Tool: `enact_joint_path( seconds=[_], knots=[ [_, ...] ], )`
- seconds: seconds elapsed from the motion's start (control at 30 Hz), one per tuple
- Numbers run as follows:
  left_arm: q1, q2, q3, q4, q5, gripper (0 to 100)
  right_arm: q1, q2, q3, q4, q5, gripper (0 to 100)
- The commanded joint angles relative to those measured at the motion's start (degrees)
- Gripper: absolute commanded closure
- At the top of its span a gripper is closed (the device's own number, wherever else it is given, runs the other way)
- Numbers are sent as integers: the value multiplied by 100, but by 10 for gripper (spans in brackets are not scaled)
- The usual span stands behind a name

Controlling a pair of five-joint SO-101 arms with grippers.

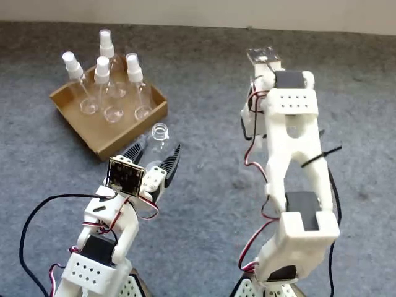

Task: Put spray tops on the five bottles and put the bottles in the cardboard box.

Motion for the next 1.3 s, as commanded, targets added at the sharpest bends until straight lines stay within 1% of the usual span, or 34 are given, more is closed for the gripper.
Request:
enact_joint_path(
  seconds=[0.0,0.17,0.33,0.43,0.67,0.77,0.97,1.0,1.13,1.2,1.27],
  knots=[
    [-31,-101,145,-158,44,944,242,-725,-356,233,923,988],
    [-22,-101,145,-158,44,944,505,-1095,-66,374,2066,988],
    [-22,-101,145,-158,44,944,541,-1112,593,374,3279,987],
    [-22,-101,145,-158,44,944,523,-1112,1068,347,3807,987],
    [-22,-101,145,-158,44,944,514,-1103,1833,286,4589,987],
    [-22,-101,145,-158,44,944,514,-1103,2308,-154,4756,986],
    [-22,-101,145,-158,44,944,514,-1103,3301,-1297,4809,981],
    [-22,-101,145,-158,44,944,514,-1103,3424,-1446,4958,981],
    [-22,-101,145,-158,44,944,514,-1103,3899,-1675,5969,981],
    [-22,-101,145,-158,44,944,514,-1103,4022,-1684,6154,972],
    [-22,-101,145,-158,44,944,523,-1112,4048,-1684,6163,930]
  ],
)
